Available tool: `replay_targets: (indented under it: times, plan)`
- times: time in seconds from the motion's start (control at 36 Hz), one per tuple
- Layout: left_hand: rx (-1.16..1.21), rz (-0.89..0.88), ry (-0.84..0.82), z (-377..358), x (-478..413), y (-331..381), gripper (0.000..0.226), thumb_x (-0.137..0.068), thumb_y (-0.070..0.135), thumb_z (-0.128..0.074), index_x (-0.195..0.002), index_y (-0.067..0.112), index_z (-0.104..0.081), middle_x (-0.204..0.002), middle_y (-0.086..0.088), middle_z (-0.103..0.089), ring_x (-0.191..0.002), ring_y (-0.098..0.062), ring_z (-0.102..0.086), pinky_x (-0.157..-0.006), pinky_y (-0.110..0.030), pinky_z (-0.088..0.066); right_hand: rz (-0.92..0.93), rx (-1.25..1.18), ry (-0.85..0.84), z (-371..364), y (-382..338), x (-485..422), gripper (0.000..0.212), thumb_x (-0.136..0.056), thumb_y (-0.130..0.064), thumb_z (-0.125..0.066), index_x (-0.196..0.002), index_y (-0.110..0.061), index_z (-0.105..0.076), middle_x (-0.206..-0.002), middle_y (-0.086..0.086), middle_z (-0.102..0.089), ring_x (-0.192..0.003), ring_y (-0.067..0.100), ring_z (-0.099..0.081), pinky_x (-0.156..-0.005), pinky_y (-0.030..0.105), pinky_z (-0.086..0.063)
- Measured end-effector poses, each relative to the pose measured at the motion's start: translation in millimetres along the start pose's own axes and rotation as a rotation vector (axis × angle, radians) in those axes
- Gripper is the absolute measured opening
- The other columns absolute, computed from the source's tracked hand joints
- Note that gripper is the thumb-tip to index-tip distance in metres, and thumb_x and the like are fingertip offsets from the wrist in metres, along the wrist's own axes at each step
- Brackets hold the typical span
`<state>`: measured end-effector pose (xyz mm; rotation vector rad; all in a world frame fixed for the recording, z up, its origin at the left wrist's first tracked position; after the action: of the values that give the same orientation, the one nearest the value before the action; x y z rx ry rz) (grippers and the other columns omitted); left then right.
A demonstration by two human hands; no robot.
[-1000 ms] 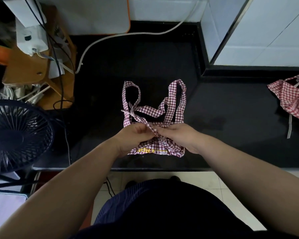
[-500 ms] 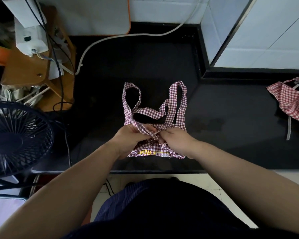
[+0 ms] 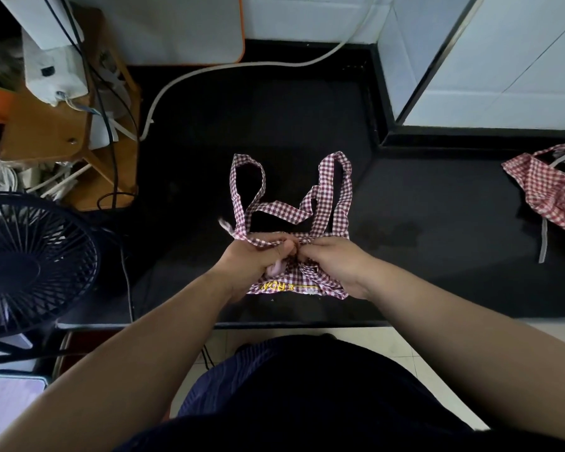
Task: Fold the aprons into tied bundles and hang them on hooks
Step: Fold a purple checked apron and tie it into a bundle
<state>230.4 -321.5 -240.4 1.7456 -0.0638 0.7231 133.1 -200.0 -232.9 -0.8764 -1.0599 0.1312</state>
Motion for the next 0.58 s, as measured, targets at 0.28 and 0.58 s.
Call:
replay_targets:
  times: [0.28, 0.58]
  plan:
    - [0.052, 0.021, -0.018, 2, -2, -2, 0.014, -0.085, 0.004, -0.065, -0.089, 0.014, -0.073, -0.089, 0.002, -0.075, -0.085, -0.009, -0.07, -0.074, -0.017, -0.054, -0.035, -0.476, -0.099, 1, -1, 4, 0.013, -0.084, -0.011, -0.064, -0.086, -0.018, -0.074, -0.108, 0.003, -0.07, -0.109, 0.021, -0.061, -0.106, 0.04, -0.04]
    - [0.076, 0.005, 0.194, 6, -4, -9, 0.013, -0.092, 0.011, -0.061, -0.087, 0.016, -0.072, -0.092, -0.008, -0.074, -0.095, -0.025, -0.069, -0.086, -0.036, -0.054, 0.141, -0.272, 0.285, 12, 21, -5, 0.025, -0.09, -0.006, -0.059, -0.069, -0.011, -0.045, -0.079, 0.016, -0.053, -0.08, 0.027, -0.053, -0.074, 0.04, -0.045]
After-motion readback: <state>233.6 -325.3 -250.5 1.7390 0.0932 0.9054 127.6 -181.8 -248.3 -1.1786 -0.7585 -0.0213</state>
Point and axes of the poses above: each hand's wrist, its own x-axis away from the middle knuckle, its own z-axis out of the back of the hand, y = z × x, the point moved 2 cm from there along -x, towards the middle knuckle
